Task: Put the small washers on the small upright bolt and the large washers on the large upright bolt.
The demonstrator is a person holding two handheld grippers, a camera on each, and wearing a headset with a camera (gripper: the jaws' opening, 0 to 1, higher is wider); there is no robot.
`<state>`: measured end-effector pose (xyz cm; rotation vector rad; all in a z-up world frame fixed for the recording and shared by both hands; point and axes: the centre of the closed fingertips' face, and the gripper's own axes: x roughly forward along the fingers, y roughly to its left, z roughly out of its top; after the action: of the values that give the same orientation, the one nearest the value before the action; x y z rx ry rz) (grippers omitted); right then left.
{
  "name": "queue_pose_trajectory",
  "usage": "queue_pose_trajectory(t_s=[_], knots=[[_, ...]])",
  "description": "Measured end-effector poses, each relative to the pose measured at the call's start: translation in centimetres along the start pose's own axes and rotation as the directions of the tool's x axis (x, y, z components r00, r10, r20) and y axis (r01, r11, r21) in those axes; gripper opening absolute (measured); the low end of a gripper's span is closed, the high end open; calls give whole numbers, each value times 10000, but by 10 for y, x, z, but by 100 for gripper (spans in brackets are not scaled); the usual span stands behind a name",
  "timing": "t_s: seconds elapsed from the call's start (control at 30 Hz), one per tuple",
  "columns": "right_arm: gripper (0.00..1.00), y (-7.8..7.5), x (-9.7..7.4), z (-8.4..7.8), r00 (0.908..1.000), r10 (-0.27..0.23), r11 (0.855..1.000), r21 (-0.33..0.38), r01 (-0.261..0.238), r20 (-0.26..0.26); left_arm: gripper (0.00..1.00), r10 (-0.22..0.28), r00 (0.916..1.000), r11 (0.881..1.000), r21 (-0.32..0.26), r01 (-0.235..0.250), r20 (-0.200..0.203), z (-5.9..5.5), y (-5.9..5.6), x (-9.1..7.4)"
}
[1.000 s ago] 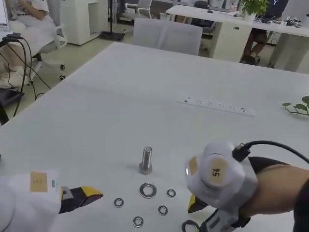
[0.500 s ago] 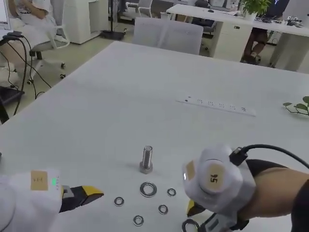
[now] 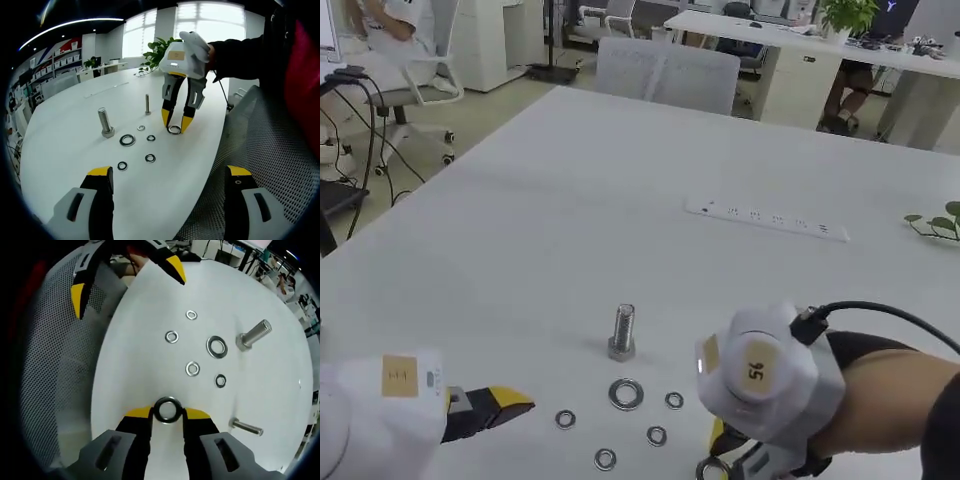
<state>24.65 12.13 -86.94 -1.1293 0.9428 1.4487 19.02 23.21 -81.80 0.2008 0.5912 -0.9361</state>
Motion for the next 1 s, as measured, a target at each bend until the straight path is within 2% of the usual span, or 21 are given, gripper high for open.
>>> queue_pose_trajectory(t_s=[0.37,0.67,1.0], knots=[[25,0,1,-1,9997,-43,9997,240,49,-243,92,22,10000,10000,24,-22,-36,0,0,0],[25,1,2,0,9960,-51,9996,287,77,-896,91,78,10000,9999,69,-78,-6,2,-1,-1],[24,1,0,-1,9990,-161,9982,562,185,-419,91,169,9999,9997,157,-169,26,4,0,-3]])
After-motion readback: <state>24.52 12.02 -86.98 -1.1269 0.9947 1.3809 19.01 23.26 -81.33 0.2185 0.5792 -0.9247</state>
